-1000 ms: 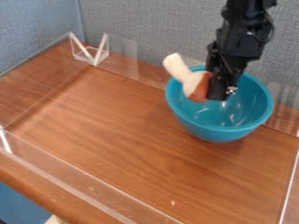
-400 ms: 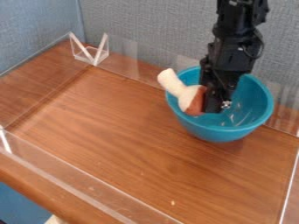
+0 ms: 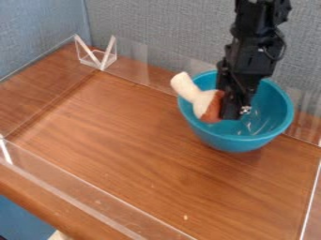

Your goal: Put the mushroom in the blue bowl

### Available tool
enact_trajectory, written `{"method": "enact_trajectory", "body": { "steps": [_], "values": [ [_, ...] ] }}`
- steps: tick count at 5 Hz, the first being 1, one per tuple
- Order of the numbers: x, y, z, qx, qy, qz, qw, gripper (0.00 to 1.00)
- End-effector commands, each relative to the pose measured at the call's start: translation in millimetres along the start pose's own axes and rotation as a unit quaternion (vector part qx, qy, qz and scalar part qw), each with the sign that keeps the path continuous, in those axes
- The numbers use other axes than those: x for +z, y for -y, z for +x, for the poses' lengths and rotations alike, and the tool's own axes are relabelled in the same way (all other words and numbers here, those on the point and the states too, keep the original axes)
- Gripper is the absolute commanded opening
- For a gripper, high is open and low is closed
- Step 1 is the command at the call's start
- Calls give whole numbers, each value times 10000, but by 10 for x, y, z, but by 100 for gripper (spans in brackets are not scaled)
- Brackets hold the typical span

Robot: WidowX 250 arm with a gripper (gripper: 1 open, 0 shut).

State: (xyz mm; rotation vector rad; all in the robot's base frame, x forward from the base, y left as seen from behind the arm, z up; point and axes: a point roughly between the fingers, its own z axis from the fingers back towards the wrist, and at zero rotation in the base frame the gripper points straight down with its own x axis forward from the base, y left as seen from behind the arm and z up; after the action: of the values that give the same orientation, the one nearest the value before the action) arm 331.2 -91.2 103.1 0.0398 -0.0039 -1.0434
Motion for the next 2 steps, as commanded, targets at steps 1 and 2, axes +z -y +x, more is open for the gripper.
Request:
{"method": "enact_trajectory", "body": {
  "steps": [1,2],
  "values": [
    [271,-43,119,-66,288,259,9992,0],
    [331,-124,93,-141,303,259,9991,0]
  ]
}}
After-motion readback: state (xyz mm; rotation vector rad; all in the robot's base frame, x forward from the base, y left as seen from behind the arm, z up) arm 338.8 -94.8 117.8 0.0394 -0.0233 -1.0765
